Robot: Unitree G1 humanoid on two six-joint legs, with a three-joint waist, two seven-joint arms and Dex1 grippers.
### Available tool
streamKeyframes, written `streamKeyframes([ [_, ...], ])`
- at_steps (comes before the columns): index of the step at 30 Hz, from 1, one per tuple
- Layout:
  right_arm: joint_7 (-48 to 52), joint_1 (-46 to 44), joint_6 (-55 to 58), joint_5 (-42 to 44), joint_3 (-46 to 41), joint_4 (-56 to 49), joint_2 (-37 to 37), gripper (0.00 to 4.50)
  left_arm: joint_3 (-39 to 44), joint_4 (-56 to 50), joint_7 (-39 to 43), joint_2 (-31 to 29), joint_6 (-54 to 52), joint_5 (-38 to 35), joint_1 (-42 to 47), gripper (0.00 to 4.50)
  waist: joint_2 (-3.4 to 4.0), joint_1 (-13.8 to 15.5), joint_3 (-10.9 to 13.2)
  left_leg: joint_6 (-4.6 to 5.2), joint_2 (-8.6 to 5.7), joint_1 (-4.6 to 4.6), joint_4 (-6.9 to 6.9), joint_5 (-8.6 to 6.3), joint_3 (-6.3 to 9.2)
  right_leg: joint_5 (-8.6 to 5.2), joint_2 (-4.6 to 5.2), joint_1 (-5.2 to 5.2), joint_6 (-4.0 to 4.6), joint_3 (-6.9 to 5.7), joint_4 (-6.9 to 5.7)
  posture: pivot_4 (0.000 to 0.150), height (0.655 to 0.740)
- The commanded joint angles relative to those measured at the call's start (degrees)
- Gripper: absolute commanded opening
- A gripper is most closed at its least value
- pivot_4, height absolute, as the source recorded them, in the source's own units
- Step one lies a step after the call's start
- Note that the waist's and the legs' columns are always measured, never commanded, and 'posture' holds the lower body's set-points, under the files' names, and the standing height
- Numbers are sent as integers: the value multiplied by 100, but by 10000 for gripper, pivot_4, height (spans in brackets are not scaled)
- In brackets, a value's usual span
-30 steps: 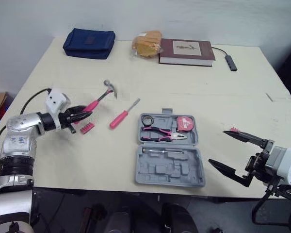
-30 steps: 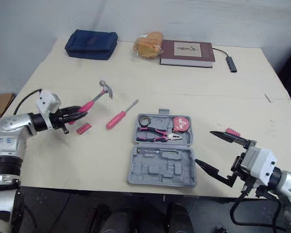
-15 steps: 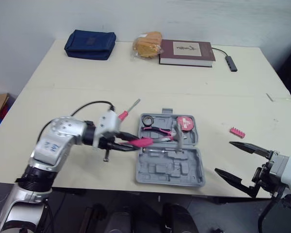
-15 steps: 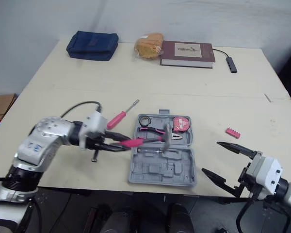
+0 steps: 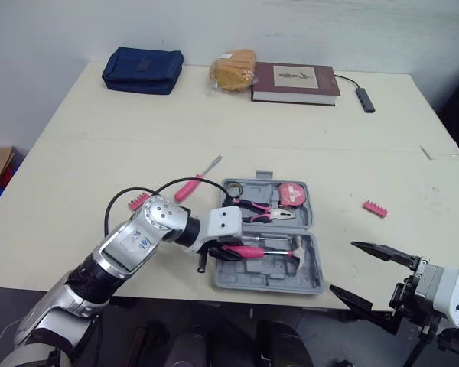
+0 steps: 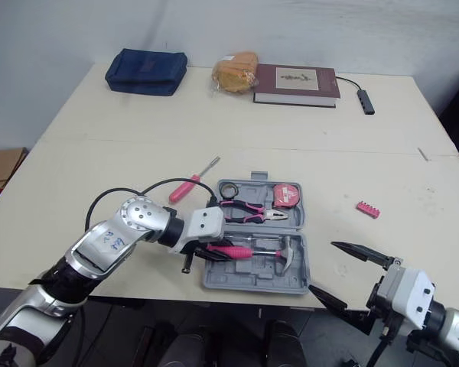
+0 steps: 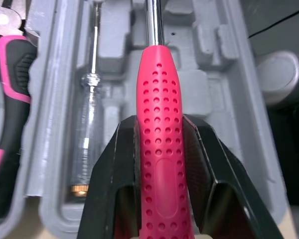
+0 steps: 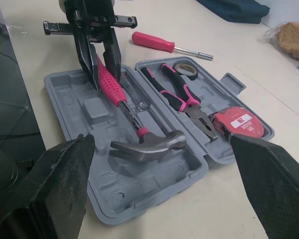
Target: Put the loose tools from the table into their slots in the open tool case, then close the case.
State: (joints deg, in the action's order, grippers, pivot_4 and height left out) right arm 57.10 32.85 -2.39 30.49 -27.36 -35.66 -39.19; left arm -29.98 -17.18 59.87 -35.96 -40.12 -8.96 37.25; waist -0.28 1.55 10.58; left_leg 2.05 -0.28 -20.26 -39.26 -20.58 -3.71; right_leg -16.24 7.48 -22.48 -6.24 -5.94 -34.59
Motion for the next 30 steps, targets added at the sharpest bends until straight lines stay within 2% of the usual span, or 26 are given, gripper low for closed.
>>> streamKeyframes([
  [1,-62,47,52,60,-166,-220,-13,45000,-100,94,-3,178,245,158,124,5189,0,2,0,0,0,0,0,0,0,0,-1,0,0,0,0,1500,7400],
  [9,-183,6,117,-30,-69,-320,18,45000,-333,431,-118,388,309,607,208,5189,1,6,-1,3,-2,1,-1,2,0,0,0,2,0,0,-1,1500,7400],
  [15,-284,-73,164,-78,34,-379,17,45000,-231,537,-140,515,417,639,239,5189,8,1,-5,4,-1,4,-1,3,-1,0,1,2,0,0,-4,1500,7400],
  [17,-291,-80,156,-99,39,-373,26,45000,-164,561,-185,557,441,644,245,15693,8,9,-5,4,-1,4,-1,3,0,0,1,2,0,0,-4,1500,7400],
  [21,-296,-84,139,-133,48,-361,38,45000,73,417,-51,609,837,454,226,31342,8,11,-5,5,-3,1,-2,3,1,0,2,2,0,-2,-2,1500,7400],
  [26,-303,-116,110,-179,73,-318,59,45000,533,473,264,695,1568,-43,53,31342,8,2,-5,4,-2,1,-2,4,2,0,2,2,0,-2,-3,1500,7400],
  [29,-306,-126,66,-234,109,-280,96,45000,949,805,308,964,2121,-409,-94,22464,8,1,-5,4,-2,1,-4,4,2,0,4,2,0,-3,-3,1500,7400],
  [30,-306,-132,53,-252,116,-266,108,45000,1087,954,271,1113,2248,-526,-125,18284,8,2,-5,4,-2,1,-4,4,2,0,3,2,0,-3,-3,1500,7400],
])
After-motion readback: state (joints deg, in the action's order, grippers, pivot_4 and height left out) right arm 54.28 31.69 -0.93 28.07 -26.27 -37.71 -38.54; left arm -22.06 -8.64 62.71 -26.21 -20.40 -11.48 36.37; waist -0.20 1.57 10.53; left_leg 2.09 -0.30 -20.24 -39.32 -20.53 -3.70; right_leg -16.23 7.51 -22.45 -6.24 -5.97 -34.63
